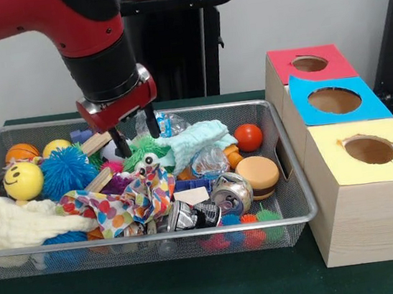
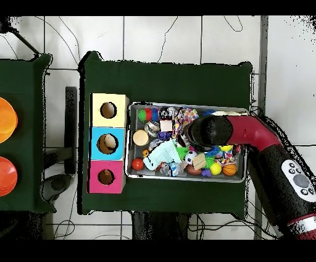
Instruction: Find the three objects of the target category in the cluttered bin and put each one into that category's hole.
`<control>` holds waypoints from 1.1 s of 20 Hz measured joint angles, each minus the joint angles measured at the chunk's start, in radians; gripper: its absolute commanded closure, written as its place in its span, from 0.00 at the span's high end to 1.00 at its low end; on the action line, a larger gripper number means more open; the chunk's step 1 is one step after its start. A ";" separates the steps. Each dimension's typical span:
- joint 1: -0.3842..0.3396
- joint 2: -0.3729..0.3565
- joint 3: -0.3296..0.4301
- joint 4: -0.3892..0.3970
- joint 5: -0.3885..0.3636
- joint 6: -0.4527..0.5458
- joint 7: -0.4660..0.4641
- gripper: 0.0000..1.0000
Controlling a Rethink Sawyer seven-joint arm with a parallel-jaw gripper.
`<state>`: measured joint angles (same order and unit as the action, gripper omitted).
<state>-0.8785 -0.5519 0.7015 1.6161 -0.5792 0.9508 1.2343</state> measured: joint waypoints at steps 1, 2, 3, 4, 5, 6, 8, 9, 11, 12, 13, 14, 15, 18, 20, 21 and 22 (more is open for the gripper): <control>0.001 0.000 -0.007 0.003 -0.001 -0.022 0.003 1.00; 0.002 0.000 -0.014 0.006 -0.001 -0.045 0.006 1.00; 0.005 0.000 -0.024 0.012 -0.001 -0.082 0.010 1.00; 0.009 0.000 -0.036 0.018 -0.001 -0.127 0.017 1.00; 0.010 0.000 -0.041 0.021 -0.001 -0.145 0.021 1.00; 0.014 0.000 -0.050 0.026 -0.001 -0.180 0.027 1.00; 0.025 0.000 -0.073 0.041 -0.001 -0.266 0.047 1.00; 0.033 0.000 -0.088 0.049 -0.001 -0.317 0.060 1.00; 0.063 -0.002 -0.122 0.069 0.001 -0.418 0.095 1.00; 0.073 -0.002 -0.131 0.075 0.003 -0.437 0.106 1.00; 0.083 -0.003 -0.140 0.080 0.005 -0.457 0.117 1.00; 0.099 -0.005 -0.153 0.087 0.011 -0.473 0.129 1.00; 0.113 -0.006 -0.164 0.093 0.018 -0.477 0.138 1.00; 0.135 -0.010 -0.177 0.101 0.030 -0.477 0.146 1.00; 0.146 -0.013 -0.180 0.107 0.040 -0.477 0.147 1.00; 0.150 -0.015 -0.181 0.109 0.045 -0.477 0.147 1.00; 0.153 -0.017 -0.181 0.111 0.049 -0.477 0.147 1.00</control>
<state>-0.7253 -0.5685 0.5205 1.7273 -0.5302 0.4738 1.3814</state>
